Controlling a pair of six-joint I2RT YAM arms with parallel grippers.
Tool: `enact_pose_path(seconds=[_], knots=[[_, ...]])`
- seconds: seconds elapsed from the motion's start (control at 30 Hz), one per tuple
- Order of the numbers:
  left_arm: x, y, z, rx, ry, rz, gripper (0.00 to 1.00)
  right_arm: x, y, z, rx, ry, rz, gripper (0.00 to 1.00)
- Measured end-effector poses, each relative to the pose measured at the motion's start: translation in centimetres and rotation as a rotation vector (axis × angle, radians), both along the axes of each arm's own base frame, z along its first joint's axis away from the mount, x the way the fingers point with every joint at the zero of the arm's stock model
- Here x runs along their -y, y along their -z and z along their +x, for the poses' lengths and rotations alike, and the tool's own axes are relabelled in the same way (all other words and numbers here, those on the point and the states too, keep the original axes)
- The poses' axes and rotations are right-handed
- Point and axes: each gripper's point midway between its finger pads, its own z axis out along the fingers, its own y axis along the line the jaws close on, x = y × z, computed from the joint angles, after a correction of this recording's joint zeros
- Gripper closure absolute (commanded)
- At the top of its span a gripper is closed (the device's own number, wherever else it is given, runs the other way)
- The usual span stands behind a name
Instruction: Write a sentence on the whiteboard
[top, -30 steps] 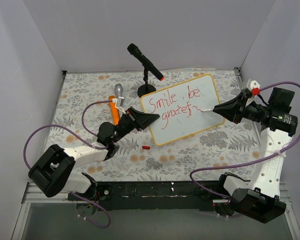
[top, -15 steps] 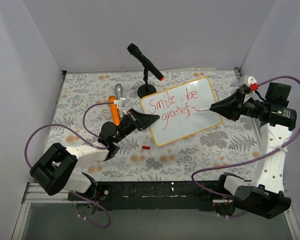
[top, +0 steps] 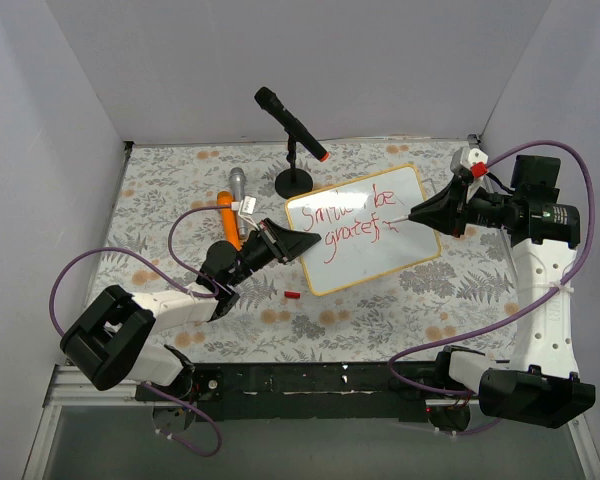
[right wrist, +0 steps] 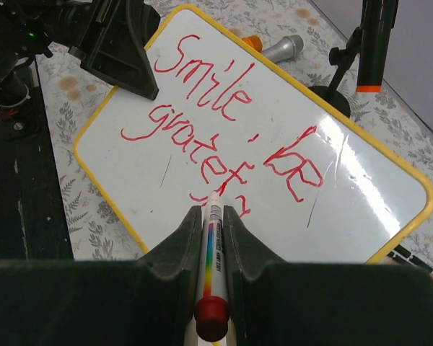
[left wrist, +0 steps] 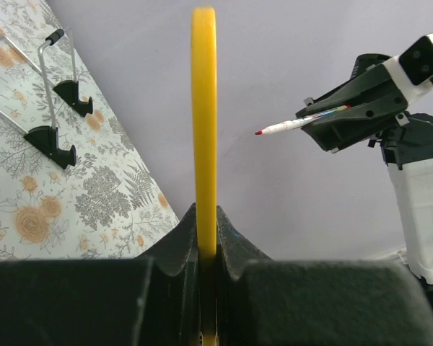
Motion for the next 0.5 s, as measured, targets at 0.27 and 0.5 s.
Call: enact_pose_path(seconds=[0.27,0.5], knots=[[0.5,1.9,0.0,-0.031,-0.005,0.069,1.0,-0.5,0.2,-0.3,0.047,-0.039,-0.038,0.99],[0.7,2.7,-0.1,-0.032,-0.008,0.101,1.0,-0.3,1.0,-0.2,0.043,-0.036,-0.055,0.99]])
